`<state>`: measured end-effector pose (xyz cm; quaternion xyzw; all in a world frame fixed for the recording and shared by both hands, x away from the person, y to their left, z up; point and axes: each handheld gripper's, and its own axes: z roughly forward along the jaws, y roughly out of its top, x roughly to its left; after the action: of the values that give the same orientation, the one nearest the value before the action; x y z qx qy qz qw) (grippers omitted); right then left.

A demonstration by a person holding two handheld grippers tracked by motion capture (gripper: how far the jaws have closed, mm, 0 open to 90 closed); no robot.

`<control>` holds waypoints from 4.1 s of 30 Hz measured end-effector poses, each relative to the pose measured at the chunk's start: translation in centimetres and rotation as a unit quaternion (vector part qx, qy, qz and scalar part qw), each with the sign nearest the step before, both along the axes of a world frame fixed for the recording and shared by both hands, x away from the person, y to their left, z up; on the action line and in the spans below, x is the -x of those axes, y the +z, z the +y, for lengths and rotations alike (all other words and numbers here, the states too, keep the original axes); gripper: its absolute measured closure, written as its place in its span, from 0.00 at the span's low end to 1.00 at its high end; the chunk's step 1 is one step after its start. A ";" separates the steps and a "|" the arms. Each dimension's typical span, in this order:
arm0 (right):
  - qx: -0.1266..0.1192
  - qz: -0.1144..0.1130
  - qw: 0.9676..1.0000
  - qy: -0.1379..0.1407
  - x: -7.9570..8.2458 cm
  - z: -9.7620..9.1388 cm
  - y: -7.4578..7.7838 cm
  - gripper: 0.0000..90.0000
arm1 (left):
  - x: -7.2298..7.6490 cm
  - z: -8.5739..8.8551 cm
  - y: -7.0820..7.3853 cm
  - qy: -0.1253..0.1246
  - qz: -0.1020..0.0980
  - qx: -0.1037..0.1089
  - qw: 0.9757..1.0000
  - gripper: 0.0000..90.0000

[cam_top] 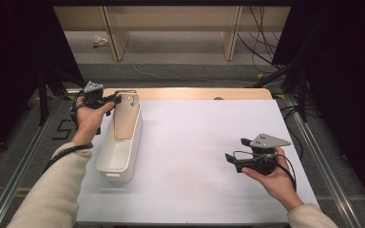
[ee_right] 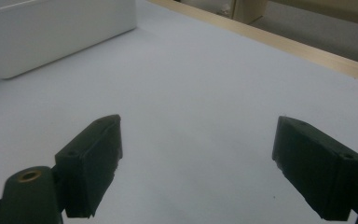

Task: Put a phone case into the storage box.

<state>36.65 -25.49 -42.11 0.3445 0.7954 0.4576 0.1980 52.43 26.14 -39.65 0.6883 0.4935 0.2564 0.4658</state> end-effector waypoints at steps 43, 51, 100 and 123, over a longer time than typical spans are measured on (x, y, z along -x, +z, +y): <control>0.002 -0.004 1.000 -0.001 0.1 0.1 0.1 0.18 | 10.4 -2.7 2.6 -0.091 -0.027 0.010 0.995 0.15; 0.001 -0.003 1.000 -0.001 0.1 0.1 0.1 0.18 | 12.0 -3.1 1.4 -0.104 -0.020 0.003 0.994 0.10; 0.000 -0.003 1.000 0.000 0.0 0.0 0.1 0.18 | 18.8 -5.4 -3.2 -0.151 -0.042 -0.018 0.987 0.11; -0.005 -0.006 1.000 -0.002 0.0 0.0 0.1 0.18 | 19.3 -5.8 -4.0 -0.161 -0.037 -0.041 0.985 0.11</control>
<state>36.62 -25.46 -42.00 0.3440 0.7916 0.4629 0.2017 33.15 20.37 -43.67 0.7673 0.3480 0.2233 0.4902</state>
